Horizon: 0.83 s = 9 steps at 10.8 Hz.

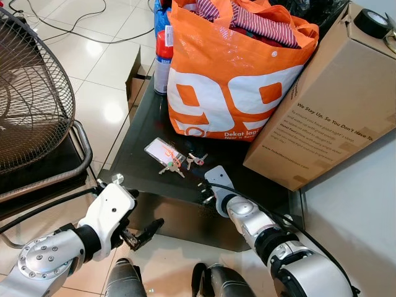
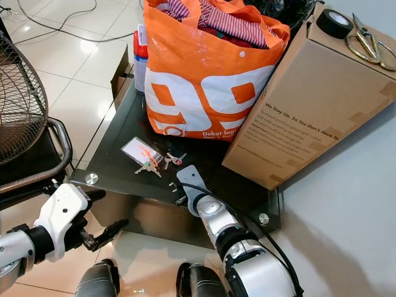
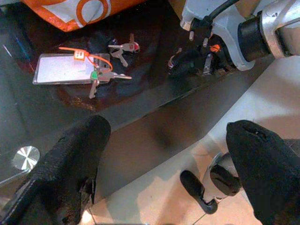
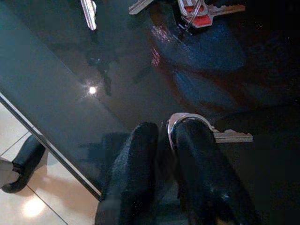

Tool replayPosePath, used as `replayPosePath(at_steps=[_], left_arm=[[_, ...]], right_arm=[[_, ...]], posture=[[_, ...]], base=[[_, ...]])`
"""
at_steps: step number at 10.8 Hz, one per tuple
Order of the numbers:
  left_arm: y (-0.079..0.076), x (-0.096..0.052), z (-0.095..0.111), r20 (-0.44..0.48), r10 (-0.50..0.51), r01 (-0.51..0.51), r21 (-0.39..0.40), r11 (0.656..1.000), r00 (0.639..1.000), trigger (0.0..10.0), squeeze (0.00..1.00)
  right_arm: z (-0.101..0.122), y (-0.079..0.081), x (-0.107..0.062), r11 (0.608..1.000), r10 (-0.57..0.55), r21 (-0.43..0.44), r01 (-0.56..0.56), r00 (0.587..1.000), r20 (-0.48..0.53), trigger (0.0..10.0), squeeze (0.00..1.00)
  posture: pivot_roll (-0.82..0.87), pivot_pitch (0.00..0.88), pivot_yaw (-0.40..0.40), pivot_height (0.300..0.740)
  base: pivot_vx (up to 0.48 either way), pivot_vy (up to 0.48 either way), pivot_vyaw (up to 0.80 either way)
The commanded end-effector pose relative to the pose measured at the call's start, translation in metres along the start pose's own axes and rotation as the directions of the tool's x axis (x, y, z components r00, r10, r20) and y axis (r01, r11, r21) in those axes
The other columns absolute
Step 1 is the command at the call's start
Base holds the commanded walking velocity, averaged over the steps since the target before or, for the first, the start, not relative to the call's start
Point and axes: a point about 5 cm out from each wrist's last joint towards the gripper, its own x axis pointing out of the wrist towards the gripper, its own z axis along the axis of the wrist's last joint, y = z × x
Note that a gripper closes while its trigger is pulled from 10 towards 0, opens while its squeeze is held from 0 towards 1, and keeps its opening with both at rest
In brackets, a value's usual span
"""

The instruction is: Hang keys on a hook

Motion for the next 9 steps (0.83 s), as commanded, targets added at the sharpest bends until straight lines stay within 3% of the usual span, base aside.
replayPosePath(at_steps=[1,6,7,8,9], left_arm=[[-0.007,0.000,0.000,0.000,-0.020,0.020,-0.004,1.000,1.000,10.0,0.09],[-0.008,0.001,0.000,0.005,-0.018,0.018,-0.008,1.000,1.000,10.0,0.09],[-0.008,0.002,0.000,0.006,-0.016,0.016,-0.009,1.000,1.000,10.0,0.09],[-0.008,0.002,0.000,0.008,-0.012,0.012,-0.009,1.000,1.000,10.0,0.09],[-0.008,0.003,0.000,0.009,-0.010,0.010,-0.009,1.000,1.000,10.0,0.09]], right_arm=[[-0.025,-0.002,-0.004,1.000,-0.008,0.012,0.009,0.996,-0.088,0.0,0.00],[-0.025,-0.006,-0.006,0.999,-0.015,0.043,0.017,0.999,-0.040,0.0,0.00],[-0.017,-0.012,-0.007,0.997,-0.040,0.061,0.039,0.999,0.020,0.0,0.00],[0.005,-0.025,-0.012,0.992,-0.120,0.073,0.107,0.971,0.208,0.0,0.00],[0.014,-0.029,-0.017,0.988,-0.156,0.044,0.149,0.942,0.297,0.0,0.00]], posture=[[0.09,0.179,-0.193,0.740],[0.08,0.176,-0.196,0.740],[0.08,0.173,-0.199,0.740],[0.08,0.172,-0.201,0.740],[0.08,0.171,-0.200,0.740]], base=[[0.000,0.000,0.00],[0.000,0.000,0.00],[0.000,0.000,0.00],[0.000,0.000,0.00],[0.000,0.000,0.00]])
